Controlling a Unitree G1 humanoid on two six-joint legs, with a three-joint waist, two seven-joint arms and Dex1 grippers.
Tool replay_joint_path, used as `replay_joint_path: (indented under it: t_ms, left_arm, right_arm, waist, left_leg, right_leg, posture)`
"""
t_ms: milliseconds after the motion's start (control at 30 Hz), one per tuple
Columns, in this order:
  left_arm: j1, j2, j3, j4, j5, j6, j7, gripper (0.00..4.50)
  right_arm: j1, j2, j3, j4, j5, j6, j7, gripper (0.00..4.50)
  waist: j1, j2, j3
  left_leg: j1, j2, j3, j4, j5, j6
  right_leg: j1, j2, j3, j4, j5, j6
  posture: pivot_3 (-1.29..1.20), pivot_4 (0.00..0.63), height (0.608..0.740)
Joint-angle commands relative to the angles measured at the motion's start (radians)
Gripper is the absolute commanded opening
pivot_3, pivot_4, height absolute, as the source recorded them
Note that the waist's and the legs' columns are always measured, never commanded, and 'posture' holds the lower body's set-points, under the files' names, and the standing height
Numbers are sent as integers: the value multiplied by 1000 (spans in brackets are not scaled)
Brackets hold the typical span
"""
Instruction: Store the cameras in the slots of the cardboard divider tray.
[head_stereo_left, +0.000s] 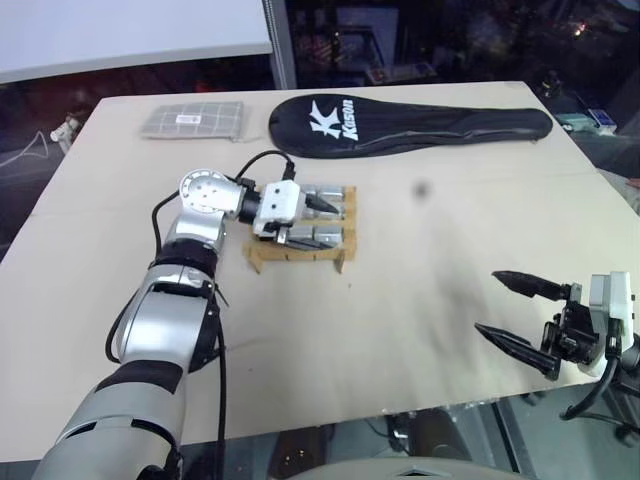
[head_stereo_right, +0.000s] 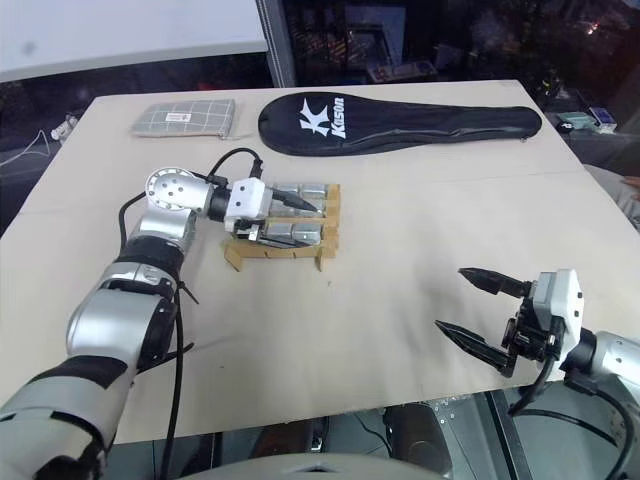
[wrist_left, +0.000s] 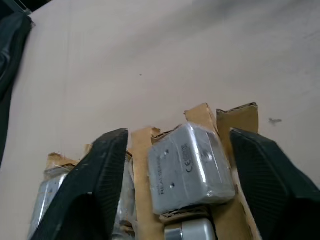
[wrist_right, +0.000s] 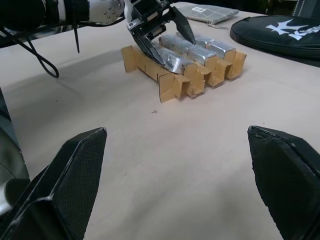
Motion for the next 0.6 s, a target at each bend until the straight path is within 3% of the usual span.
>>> replay_joint_path:
  t_ms: [33,600]
  left_arm:
    - [-54,31,-6,5,25,-29,22,3402]
    - [-143,54,-71,103,118,-240,26,3402]
  right_arm:
    - [-7,2,-1,-8,1,-21,-2,4500]
    - [14,14,13,-22,-6,-40,-26,4500]
  waist:
    - [0,0,0]
    - [0,0,0]
  left_leg:
    - [0,0,0,0,0,0]
    - [0,0,0,-1,0,0]
  right_leg:
    - [0,0,0,0,0,0]
    - [0,0,0,-1,0,0]
  posture:
    - [0,150,740]
    - [0,150,740]
